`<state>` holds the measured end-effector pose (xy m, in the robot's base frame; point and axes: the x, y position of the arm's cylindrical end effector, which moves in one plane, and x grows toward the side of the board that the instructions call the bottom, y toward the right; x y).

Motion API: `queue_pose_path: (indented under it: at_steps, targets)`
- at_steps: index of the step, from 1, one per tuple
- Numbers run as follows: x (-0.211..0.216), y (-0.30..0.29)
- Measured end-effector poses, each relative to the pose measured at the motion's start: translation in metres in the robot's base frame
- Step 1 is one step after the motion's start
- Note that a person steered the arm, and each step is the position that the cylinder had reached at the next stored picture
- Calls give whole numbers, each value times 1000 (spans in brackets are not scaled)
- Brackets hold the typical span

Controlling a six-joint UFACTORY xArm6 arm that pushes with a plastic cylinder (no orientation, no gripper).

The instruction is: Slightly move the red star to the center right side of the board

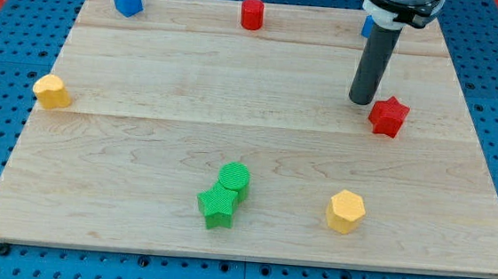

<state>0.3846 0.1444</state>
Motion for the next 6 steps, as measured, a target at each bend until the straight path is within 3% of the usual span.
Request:
queue_pose_path:
  at_steps: [6]
  targets:
    - [22, 10]
